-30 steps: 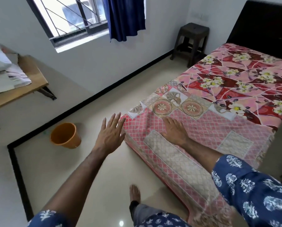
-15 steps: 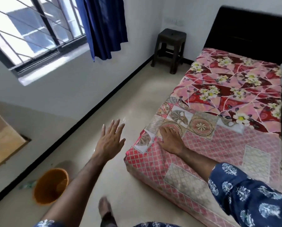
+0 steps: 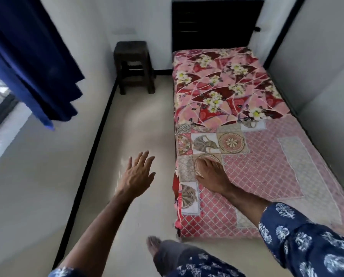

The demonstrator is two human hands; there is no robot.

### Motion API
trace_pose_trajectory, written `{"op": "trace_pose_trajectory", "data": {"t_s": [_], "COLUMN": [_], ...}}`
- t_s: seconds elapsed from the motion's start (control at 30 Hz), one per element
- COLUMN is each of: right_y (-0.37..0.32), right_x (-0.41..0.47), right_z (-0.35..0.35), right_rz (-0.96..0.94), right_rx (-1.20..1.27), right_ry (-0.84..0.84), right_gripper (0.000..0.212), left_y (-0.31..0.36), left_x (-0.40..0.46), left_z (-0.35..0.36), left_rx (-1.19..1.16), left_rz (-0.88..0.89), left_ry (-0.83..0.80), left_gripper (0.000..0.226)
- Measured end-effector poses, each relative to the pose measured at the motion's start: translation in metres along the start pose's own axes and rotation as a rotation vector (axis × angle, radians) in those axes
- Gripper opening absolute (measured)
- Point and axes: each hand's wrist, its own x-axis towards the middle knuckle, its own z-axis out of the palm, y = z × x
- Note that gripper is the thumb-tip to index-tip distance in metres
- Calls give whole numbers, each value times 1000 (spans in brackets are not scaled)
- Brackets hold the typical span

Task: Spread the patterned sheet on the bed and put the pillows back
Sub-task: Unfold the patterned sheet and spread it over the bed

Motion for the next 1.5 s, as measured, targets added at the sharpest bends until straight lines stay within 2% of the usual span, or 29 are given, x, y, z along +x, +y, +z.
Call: {"op": "trace_pose_trajectory", "data": {"t_s": [0.13,0.3,0.43,0.53,0.67,0.87,1.03,1.13,1.2,1.27,1.33,1.43,1.5], "right_y": [-4,-1,-1,-1,3,7,3,12,18,23,24,17,9], "right_x": [37,92,134,153,175,227,305,361,393,419,438,456,460], "right_z": [12,33,44,44,43,69,100,105,116,128,138,153,161], "right_rz": [158,370,559,666,816,1065,1207,1291,1357,1406,1445,1529,1543], "right_rx": [71,206,353,456,591,717,758,809,846,859,853,843,800], "right_ry": [-17,-63,-97,-92,-42,-17,-68,-9,22,17,11,26,51], "right_gripper": [70,66,64,65,62,60,62,73,72,68,71,78,82], "left_y": [-27,-60,-89,-77,-40,-15,-36,-49,-52,-52,-50,-48,-46], "left_x": [75,170,279,351,435,554,642,677,688,695,697,693,684], "left_z": [5,15,20,12,14,74,158,203,226,244,255,273,280], "left_rx": [-14,65,107,87,162,222,134,75,24,-26,-104,-124,-67], "left_rz": [120,317,493,522,652,815,723,639,610,630,609,670,724], "left_ry": [-51,-206,-254,-378,-520,-683,-872,-1000,-1051,-1002,-963,-1089,-1185], "left_gripper": [56,54,47,44,45,44,52,61,65,61,47,33,41]}}
